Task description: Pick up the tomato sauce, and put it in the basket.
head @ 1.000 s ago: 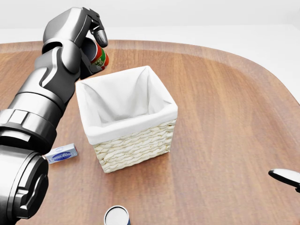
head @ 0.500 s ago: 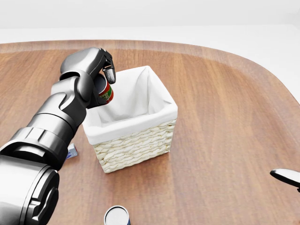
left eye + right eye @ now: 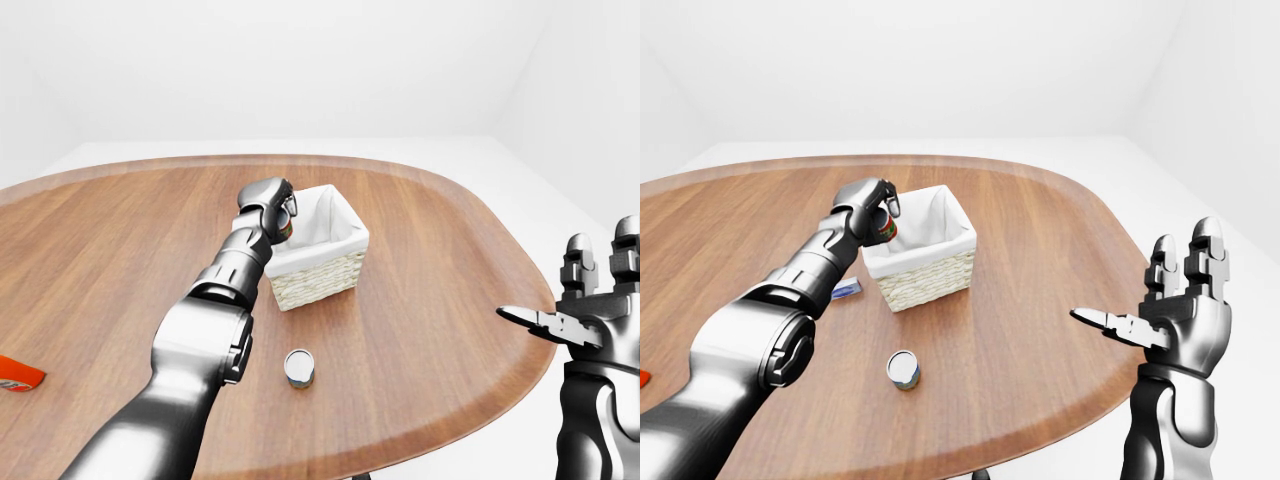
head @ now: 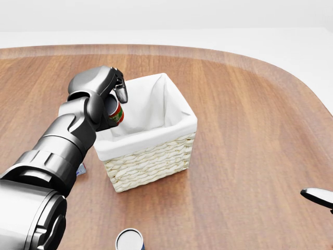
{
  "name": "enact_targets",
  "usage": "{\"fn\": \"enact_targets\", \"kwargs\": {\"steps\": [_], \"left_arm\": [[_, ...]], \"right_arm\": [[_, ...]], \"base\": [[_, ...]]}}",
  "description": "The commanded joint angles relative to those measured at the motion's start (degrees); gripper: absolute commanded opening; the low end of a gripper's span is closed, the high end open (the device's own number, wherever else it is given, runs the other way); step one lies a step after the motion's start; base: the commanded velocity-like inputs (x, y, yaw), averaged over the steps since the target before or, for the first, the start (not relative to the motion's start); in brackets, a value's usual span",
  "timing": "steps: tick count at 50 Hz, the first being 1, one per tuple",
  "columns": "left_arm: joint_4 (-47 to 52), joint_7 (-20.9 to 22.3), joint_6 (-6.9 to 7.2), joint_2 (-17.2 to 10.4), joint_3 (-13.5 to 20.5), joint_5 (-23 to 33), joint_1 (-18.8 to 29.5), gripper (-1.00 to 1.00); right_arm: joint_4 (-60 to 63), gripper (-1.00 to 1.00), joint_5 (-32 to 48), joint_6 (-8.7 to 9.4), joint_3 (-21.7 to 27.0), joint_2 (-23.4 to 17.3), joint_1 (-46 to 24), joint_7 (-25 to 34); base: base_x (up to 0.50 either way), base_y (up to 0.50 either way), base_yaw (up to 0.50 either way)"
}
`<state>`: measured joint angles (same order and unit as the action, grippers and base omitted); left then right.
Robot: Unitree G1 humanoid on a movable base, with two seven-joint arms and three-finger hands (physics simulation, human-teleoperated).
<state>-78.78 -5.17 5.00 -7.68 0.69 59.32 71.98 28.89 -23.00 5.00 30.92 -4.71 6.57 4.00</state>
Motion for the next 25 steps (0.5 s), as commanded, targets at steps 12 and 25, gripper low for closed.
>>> {"fn": "enact_targets", "kwargs": {"steps": [12,25], "left_arm": [[0.08,-0.86,0.00,-0.55,0.29,0.69,0.10,1.00],[0.04,-1.09,0.00,-0.78,0.11,1.19,-0.12,1.00]], "right_arm": [[0.21,1.00,-0.12,0.00,0.07,-0.11,-0.09,-0.08],[-0.63,1.00,0.19,0.00,-0.21,-0.02,-0.15,0.12]], "base": [[0.00,0.00,0.00],[0.00,0.00,0.00]]}}
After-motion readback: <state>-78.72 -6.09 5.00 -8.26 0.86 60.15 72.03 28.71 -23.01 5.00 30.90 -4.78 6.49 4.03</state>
